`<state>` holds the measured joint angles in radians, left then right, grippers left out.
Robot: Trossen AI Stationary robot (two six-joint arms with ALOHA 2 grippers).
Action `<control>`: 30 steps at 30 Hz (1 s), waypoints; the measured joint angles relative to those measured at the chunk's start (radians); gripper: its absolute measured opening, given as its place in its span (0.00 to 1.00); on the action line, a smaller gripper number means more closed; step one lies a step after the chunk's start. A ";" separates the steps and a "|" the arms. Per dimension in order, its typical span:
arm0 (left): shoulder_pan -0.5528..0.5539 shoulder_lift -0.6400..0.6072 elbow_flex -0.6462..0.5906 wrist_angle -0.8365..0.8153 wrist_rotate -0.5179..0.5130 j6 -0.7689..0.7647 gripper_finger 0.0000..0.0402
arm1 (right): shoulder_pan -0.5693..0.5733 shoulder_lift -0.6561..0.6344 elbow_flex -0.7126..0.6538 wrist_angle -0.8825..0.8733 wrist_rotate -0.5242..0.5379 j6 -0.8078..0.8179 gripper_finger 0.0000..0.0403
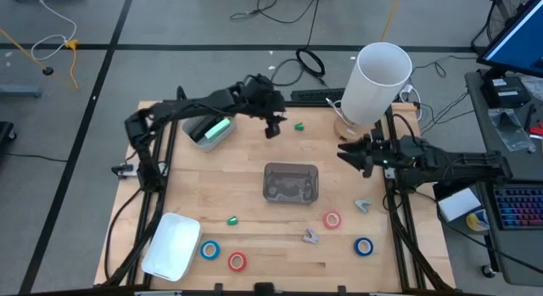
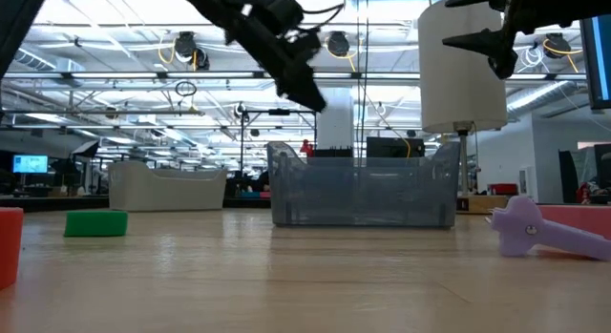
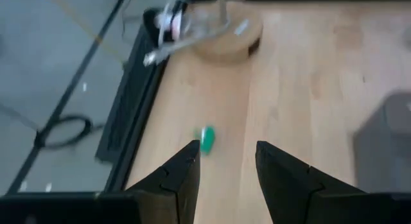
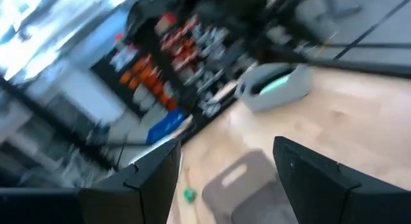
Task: Pick and place Stapler, Stapler remover, tape
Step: Put the top green stapler into the gray bin
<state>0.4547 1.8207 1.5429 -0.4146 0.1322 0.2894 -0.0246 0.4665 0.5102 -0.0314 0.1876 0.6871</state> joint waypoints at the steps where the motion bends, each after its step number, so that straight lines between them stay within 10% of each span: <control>1: 0.010 -0.025 0.000 -0.058 0.000 -0.009 0.38 | -0.002 0.014 0.000 0.025 0.017 -0.001 0.60; 13: 0.078 -0.328 -0.213 -0.195 0.080 -0.156 0.38 | -0.004 0.253 0.007 0.495 -0.059 -0.355 0.60; 30: 0.085 -0.877 -0.767 -0.028 -0.004 -0.360 0.38 | -0.004 0.759 0.610 0.036 0.090 -0.680 0.60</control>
<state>0.5400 0.9436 0.7755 -0.4430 0.1285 -0.0705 -0.0288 1.2259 1.1201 0.0047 0.2775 0.0068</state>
